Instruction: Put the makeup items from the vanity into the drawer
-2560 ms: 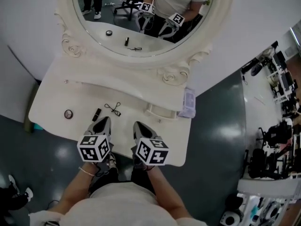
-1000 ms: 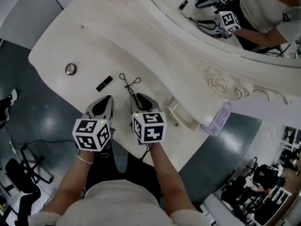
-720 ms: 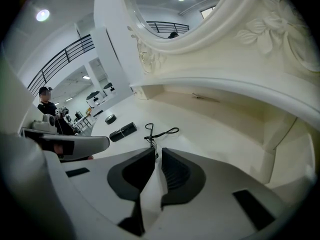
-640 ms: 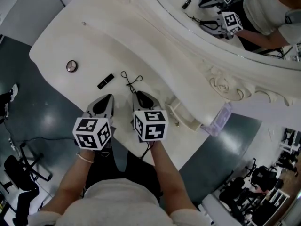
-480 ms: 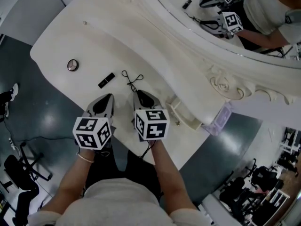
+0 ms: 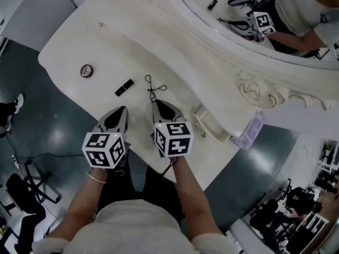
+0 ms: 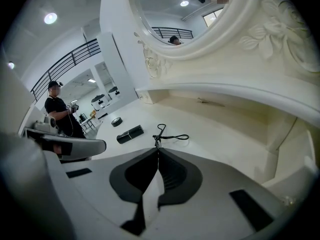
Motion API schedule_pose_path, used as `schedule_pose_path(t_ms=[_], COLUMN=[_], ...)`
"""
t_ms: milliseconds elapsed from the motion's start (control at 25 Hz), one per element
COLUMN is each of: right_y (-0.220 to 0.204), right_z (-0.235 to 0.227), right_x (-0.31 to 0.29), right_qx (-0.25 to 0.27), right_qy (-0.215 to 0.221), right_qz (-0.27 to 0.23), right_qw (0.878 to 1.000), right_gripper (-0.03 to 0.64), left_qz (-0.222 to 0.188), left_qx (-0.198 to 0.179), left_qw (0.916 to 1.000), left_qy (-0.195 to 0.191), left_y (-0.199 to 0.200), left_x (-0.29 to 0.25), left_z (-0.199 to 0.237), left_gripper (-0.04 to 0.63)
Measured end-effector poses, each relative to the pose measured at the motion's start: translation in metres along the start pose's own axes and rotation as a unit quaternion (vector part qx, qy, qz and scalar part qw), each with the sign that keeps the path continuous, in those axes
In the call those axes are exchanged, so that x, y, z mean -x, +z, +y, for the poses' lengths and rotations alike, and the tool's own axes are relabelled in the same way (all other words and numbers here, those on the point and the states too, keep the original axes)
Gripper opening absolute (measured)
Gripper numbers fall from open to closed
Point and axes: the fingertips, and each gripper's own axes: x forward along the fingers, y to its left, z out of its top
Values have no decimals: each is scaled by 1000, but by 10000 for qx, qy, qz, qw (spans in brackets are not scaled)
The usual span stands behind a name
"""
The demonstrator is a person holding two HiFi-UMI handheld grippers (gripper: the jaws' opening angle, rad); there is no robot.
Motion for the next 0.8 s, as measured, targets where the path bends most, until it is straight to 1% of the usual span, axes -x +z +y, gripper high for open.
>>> schedule_pose_path(t_ms=[280,440,560,800], right_y=[7,9,7,9], right_z=[11,17,16,11], right_x=[23,40,52,89], right_qx=[47,-39,-106,-222], right_qy=[39,64,-43,-351], right_qz=[-187,-225,-252,-414], right_qw=[9998,9997,9996,9983], right_gripper=[20,20,20,20], left_qz=[-72,-93,-68,-63], left_qx=[-123,-231,-326,-675], left_qw=[9997,9992,9984,9940], left_qy=[-174,-323,-454,-859], left_y=[6,12,14,25], left_x=[5,7,8,16], left_z=[-11,-19,-24,-56], left_gripper=[2,2,2,2])
